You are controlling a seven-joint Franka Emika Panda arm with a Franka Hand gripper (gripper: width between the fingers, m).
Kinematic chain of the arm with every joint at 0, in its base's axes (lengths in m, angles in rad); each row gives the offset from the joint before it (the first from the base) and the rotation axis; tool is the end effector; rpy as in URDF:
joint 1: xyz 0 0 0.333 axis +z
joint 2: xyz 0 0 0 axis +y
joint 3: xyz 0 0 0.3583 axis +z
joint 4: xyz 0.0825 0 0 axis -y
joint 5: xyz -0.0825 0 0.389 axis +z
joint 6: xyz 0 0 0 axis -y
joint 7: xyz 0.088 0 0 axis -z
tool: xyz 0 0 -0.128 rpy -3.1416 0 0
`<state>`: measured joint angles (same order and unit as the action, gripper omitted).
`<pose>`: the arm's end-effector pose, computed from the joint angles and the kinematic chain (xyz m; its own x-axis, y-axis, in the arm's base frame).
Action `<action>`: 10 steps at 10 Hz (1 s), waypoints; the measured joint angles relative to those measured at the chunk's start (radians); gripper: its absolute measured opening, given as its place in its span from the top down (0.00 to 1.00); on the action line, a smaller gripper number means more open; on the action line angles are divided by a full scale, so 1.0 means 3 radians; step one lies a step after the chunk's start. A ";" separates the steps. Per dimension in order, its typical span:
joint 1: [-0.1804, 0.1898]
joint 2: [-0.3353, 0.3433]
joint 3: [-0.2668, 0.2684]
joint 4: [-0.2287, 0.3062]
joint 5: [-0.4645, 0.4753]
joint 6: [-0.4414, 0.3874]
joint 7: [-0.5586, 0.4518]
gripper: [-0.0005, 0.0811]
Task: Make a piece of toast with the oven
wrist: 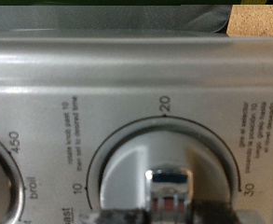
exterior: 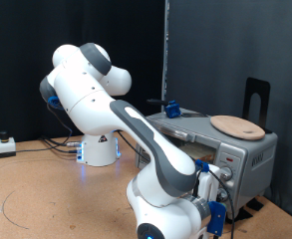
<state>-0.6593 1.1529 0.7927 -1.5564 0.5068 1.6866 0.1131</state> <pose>0.6407 0.0710 0.1420 0.6644 0.2366 -0.7089 -0.6010 -0.3947 -0.6950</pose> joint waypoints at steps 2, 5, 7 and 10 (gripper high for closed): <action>-0.0057 -0.0017 0.0046 -0.0085 -0.0009 0.0118 -0.0449 0.88; -0.0251 -0.0073 0.0187 -0.0371 0.0002 0.0470 -0.1127 0.88; -0.0334 -0.0079 0.0252 -0.0479 0.0008 0.0612 -0.1408 0.88; -0.0405 -0.0079 0.0309 -0.0566 0.0008 0.0733 -0.1818 0.88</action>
<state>-0.7808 1.1293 0.8854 -1.7263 0.5093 1.9066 -0.4322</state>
